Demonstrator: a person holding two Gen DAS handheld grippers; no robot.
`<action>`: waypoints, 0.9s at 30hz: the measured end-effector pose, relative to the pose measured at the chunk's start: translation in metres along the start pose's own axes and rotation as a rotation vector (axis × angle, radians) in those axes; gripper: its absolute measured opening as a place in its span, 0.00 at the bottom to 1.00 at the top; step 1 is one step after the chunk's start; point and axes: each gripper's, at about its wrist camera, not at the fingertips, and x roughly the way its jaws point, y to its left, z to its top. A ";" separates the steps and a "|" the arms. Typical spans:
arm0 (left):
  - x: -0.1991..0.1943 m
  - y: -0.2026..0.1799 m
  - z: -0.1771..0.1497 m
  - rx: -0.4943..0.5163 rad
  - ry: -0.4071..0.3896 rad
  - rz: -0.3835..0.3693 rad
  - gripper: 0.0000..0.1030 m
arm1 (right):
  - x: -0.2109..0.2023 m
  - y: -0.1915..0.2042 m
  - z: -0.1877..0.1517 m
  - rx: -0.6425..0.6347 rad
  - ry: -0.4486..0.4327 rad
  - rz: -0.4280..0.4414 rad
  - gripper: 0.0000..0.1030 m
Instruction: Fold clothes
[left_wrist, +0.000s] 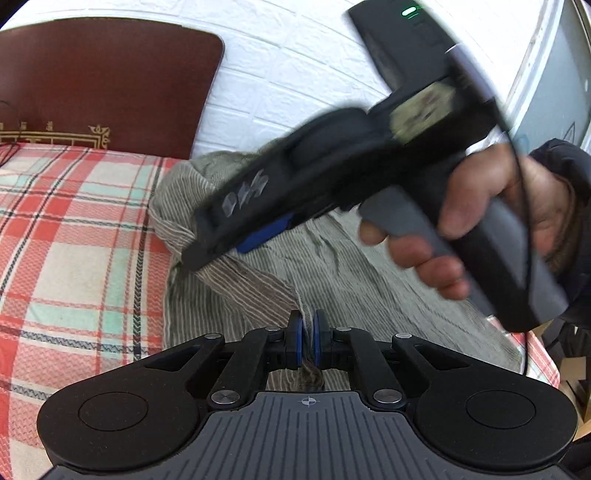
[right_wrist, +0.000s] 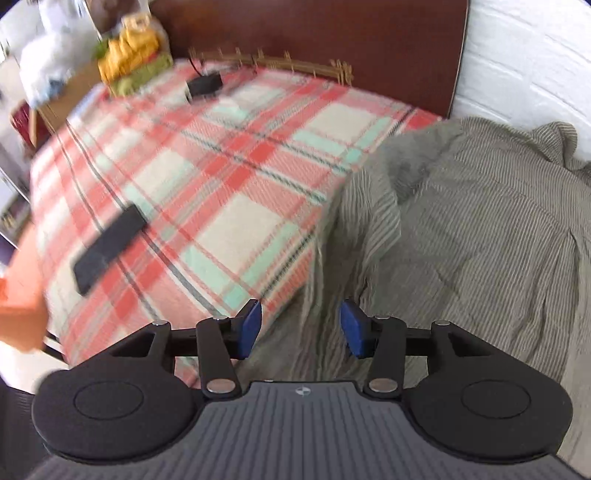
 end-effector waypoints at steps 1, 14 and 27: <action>-0.001 0.001 0.000 -0.003 0.000 0.001 0.16 | 0.004 -0.002 0.000 0.005 0.018 0.015 0.02; -0.020 0.026 -0.022 -0.065 0.028 0.293 0.58 | -0.093 -0.098 0.027 0.244 -0.322 0.009 0.03; 0.027 0.010 -0.038 0.059 0.174 0.423 0.49 | -0.107 -0.142 0.030 0.332 -0.363 0.010 0.03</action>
